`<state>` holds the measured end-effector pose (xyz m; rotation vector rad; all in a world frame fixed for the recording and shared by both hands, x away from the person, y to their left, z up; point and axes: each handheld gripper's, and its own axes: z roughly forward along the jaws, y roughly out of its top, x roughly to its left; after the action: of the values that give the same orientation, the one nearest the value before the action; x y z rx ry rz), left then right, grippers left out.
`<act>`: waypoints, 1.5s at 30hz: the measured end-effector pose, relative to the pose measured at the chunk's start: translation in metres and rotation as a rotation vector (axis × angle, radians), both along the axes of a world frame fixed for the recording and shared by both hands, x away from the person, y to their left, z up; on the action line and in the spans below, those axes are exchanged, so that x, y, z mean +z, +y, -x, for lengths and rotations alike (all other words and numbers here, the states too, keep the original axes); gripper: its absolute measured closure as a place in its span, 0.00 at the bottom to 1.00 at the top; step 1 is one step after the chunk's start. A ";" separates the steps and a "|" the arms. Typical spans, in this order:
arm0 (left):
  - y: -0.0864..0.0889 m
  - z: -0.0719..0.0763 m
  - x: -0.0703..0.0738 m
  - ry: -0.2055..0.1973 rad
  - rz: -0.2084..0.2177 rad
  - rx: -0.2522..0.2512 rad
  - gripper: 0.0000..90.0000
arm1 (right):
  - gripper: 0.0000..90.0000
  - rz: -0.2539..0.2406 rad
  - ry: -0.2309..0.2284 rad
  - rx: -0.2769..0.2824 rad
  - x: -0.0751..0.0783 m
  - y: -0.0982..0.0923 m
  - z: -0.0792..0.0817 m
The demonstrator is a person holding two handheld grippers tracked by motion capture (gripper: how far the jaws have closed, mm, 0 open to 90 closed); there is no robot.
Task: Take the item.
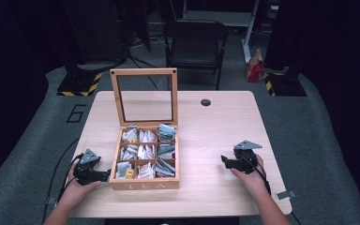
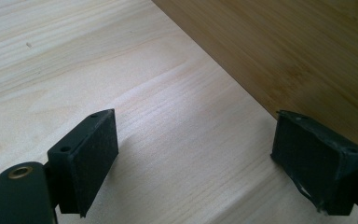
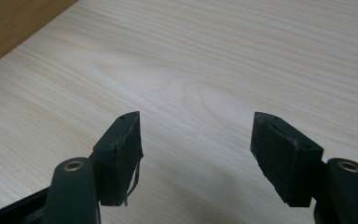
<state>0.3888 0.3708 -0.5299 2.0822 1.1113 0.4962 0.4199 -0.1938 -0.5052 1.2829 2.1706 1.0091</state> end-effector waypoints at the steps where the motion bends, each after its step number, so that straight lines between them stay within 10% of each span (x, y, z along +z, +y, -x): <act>1: 0.000 0.000 0.000 0.000 0.000 0.000 0.15 | 0.37 -0.014 0.003 0.002 0.001 0.002 0.001; 45: 0.000 0.000 0.000 0.000 0.000 0.000 0.15 | 0.42 -0.083 -0.006 0.216 0.066 0.052 0.016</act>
<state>0.3887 0.3709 -0.5299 2.0828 1.1111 0.4958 0.4042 -0.1419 -0.4394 1.0960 2.3224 1.1962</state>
